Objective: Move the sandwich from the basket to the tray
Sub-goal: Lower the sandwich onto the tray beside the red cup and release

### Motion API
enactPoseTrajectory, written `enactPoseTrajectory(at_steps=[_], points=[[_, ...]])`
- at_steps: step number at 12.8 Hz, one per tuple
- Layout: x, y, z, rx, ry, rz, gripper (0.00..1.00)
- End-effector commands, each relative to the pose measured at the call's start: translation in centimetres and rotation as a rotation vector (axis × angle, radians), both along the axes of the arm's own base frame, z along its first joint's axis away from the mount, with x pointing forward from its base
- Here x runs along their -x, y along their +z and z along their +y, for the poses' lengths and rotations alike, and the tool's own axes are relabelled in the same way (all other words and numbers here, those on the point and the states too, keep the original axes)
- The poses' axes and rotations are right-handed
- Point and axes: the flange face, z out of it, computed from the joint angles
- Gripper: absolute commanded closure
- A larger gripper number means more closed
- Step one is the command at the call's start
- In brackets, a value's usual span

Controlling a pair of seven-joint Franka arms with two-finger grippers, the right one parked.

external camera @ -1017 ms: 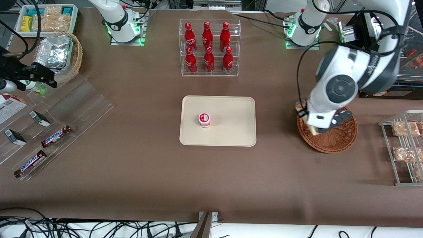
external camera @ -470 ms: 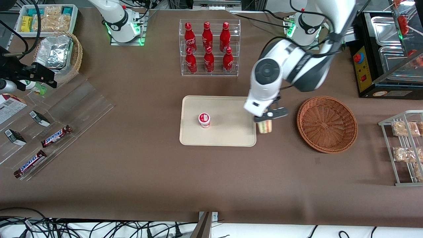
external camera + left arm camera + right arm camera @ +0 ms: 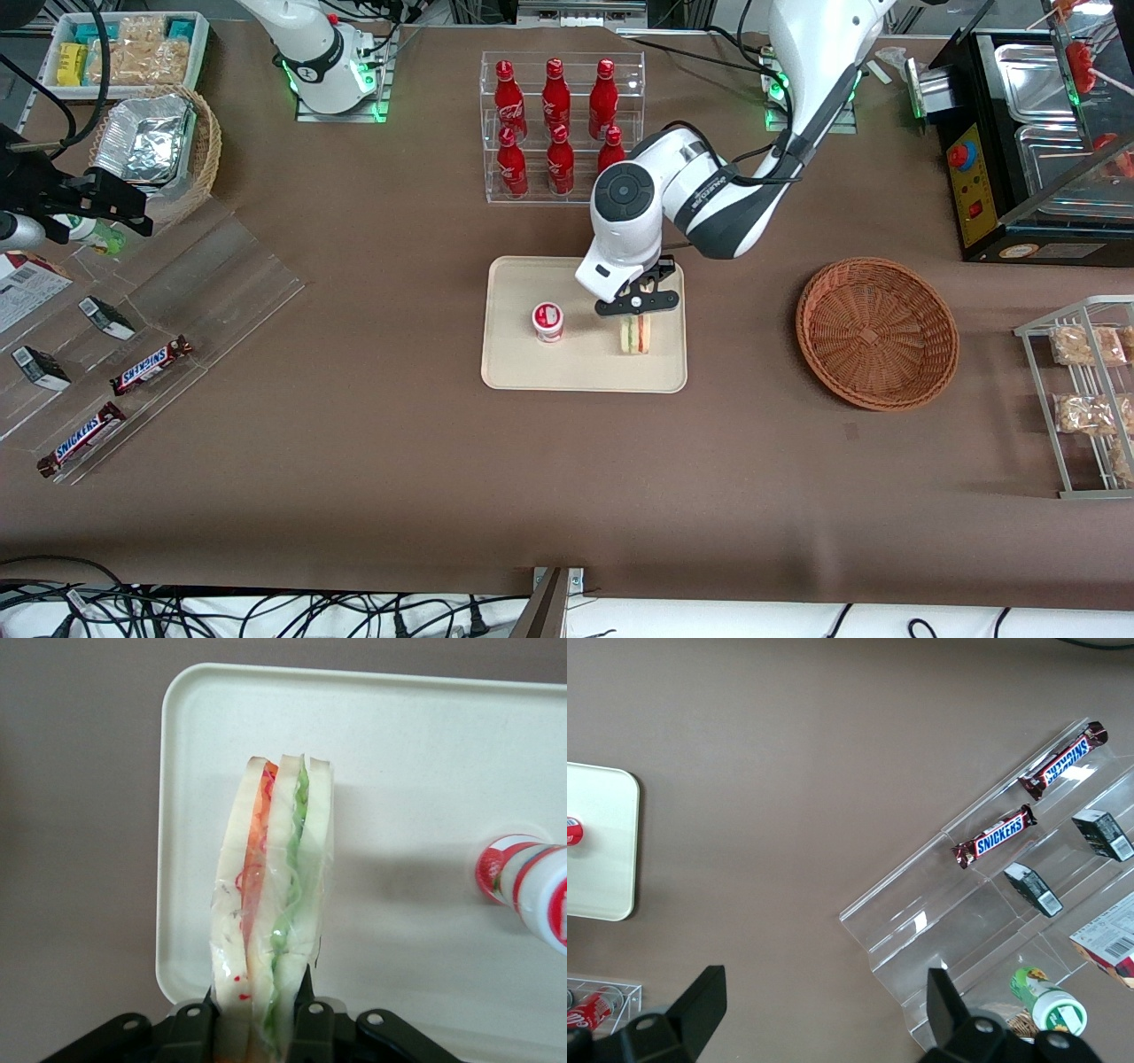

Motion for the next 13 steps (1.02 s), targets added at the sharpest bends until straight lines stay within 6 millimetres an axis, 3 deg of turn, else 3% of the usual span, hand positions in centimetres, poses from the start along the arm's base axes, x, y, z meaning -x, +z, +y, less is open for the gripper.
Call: enactPoseTrajectory(at_steps=[1,5,10,11,12,13], points=[[-0.8,-0.7,-0.2,-0.019,0.000,-0.024,0.69],[-0.8,-2.7,-0.2,-0.035,0.003,-0.026,0.69],[-0.7,-3.6,-0.2,-0.046,-0.001,-0.022,0.69],[-0.7,-3.6,-0.2,-0.046,-0.001,-0.022,0.64],[-0.7,-3.6,-0.2,-0.046,0.002,-0.023,0.47],[-0.8,-3.4,-0.2,-0.044,0.002,-0.025,0.15]])
